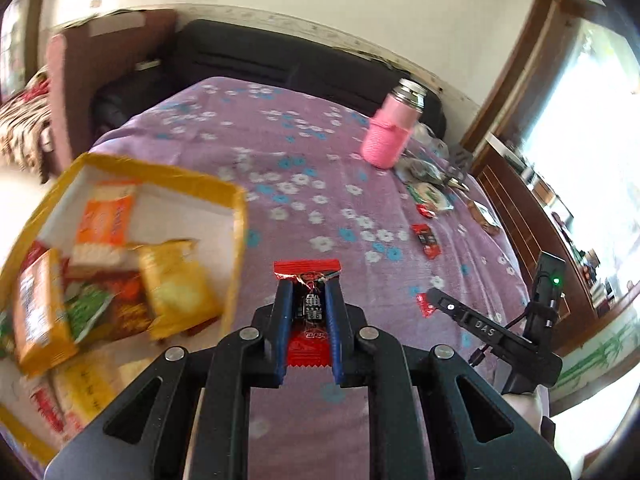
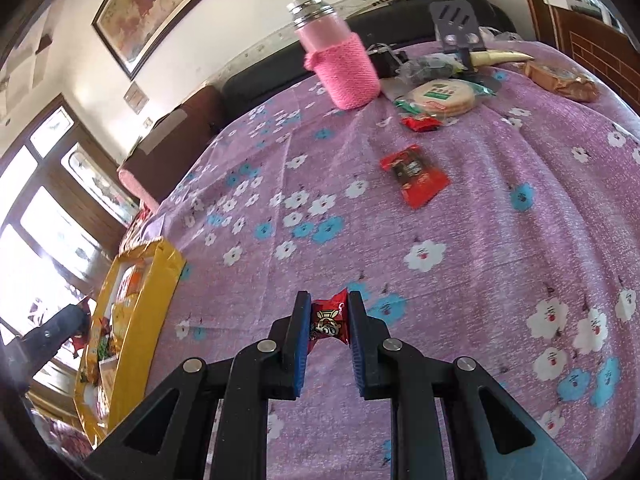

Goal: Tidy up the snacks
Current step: 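Carry both red candies over the tray and open both tools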

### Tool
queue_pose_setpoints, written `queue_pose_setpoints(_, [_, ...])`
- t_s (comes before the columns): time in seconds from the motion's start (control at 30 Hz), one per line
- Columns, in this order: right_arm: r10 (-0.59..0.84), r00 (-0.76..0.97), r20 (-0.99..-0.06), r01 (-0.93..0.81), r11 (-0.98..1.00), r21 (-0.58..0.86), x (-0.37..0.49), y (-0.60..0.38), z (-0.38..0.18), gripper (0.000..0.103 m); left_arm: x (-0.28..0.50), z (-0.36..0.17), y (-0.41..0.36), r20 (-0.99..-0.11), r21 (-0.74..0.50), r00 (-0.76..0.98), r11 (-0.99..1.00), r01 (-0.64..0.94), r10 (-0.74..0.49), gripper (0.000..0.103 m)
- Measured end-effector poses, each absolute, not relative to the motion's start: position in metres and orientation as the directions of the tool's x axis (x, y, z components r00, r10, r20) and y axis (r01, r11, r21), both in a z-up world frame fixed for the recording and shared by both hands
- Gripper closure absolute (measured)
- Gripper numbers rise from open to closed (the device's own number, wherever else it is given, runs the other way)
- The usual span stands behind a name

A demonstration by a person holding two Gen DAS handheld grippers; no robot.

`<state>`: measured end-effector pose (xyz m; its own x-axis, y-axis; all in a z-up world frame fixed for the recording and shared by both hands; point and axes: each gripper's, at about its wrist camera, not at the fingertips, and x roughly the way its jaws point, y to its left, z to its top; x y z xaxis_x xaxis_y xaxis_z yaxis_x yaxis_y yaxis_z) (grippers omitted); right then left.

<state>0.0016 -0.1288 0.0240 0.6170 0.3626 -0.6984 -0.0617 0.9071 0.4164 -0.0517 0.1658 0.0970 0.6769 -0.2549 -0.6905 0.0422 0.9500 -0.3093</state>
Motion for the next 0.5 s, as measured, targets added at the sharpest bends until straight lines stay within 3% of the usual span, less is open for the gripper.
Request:
queue_pose_setpoints(0.23, [0.375,0.626,-0.684,-0.165,0.921,0.353,-0.016,-0.089,0.038,0.084,-0.09,0.093,0.239,-0.69,-0.31,0.706,0.947,-0.087,-0.161,0.089])
queue_pose_setpoints(0.5, [0.533,0.534,-0.656,-0.384,0.844,0.373,-0.043,0.018,0.081,0.085,-0.119,0.082,0.3,-0.685,-0.301,0.725,0.933,-0.196,-0.069,0.089])
